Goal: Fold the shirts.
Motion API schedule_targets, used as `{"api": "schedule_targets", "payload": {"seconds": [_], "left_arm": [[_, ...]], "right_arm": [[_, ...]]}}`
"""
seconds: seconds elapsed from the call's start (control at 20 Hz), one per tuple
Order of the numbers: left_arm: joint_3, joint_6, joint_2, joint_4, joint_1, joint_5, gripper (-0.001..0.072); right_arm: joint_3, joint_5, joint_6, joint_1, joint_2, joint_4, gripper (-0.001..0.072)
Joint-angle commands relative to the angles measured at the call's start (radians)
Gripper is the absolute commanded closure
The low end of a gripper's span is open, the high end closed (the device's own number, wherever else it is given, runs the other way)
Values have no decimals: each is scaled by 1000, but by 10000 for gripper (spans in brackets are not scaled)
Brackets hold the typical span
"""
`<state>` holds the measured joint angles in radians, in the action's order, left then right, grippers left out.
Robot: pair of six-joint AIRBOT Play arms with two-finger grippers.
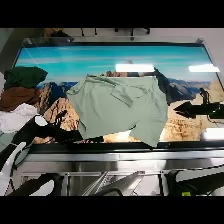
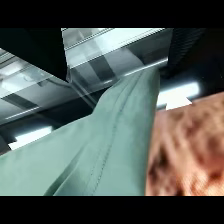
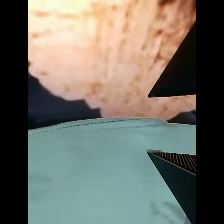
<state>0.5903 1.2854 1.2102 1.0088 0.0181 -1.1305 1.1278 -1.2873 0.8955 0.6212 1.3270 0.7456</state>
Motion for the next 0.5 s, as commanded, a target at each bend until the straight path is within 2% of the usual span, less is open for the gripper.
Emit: {"api": "schedule_targets", "payload": {"seconds": [0.0, 0.05, 0.1, 0.15, 0.2, 0.25, 0.4, 0.45], "left_arm": [[7, 1, 43, 9, 67, 151, 39], [38, 4, 73, 9, 78, 150, 65], [75, 5, 107, 10, 88, 145, 236], [110, 5, 136, 10, 95, 130, 411], [145, 5, 163, 10, 95, 101, 606], [174, -2, 180, 11, 96, 73, 692], [230, -3, 195, 18, 85, 34, 692], [243, -2, 195, 17, 77, 26, 692]], "right_arm": [[-14, -3, -6, -22, 3, 3, 318], [-14, -3, -6, -34, 6, 3, 318], [-14, -3, -6, -47, 13, 3, 304], [-14, 0, -5, -60, 22, 3, 215], [-14, 3, -5, -77, 32, 3, 195], [-14, 8, -6, -93, 43, 3, 196], [-14, 58, -5, -154, 76, 3, 199], [-14, 73, -5, -174, 86, 2, 271]]}}
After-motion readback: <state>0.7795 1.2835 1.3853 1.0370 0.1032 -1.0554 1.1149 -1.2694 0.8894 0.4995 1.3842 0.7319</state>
